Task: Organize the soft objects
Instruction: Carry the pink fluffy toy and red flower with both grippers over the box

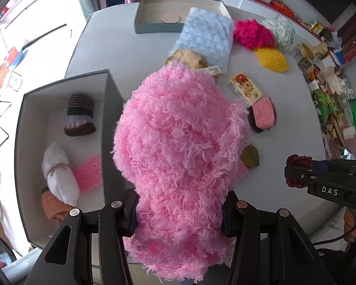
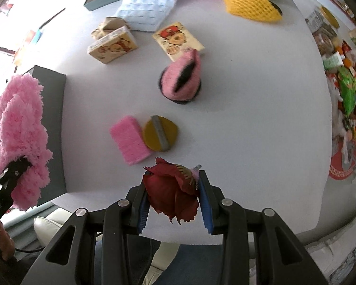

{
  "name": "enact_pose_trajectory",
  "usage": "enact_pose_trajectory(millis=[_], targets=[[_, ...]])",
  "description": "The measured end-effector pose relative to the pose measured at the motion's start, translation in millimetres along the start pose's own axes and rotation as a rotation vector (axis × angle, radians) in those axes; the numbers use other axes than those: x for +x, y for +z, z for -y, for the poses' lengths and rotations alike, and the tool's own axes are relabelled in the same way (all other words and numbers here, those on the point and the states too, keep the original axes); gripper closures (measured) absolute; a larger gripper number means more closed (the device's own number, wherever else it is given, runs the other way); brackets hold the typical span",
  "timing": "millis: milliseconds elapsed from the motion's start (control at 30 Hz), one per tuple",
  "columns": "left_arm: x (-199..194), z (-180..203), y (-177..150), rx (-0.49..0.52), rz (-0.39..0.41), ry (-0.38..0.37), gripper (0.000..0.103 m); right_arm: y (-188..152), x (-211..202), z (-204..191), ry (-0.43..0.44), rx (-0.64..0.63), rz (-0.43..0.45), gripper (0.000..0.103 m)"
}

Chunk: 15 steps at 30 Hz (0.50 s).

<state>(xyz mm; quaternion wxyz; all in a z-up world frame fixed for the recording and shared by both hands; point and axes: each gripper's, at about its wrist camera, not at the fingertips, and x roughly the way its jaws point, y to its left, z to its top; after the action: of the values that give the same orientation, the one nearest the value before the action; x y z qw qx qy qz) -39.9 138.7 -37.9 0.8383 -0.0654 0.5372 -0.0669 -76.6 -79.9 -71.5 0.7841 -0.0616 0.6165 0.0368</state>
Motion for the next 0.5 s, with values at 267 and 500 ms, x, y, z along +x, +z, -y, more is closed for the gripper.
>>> enact_pose_trajectory(millis=[267, 500], targets=[[-14, -34, -6, -0.091, 0.047, -0.004, 0.052, 11, -8, -17, -0.023, -0.042, 0.018, 0.063], [-21, -59, -13, -0.166, 0.088, -0.002, 0.052, 17, -20, -41, -0.050, -0.102, 0.030, 0.063]])
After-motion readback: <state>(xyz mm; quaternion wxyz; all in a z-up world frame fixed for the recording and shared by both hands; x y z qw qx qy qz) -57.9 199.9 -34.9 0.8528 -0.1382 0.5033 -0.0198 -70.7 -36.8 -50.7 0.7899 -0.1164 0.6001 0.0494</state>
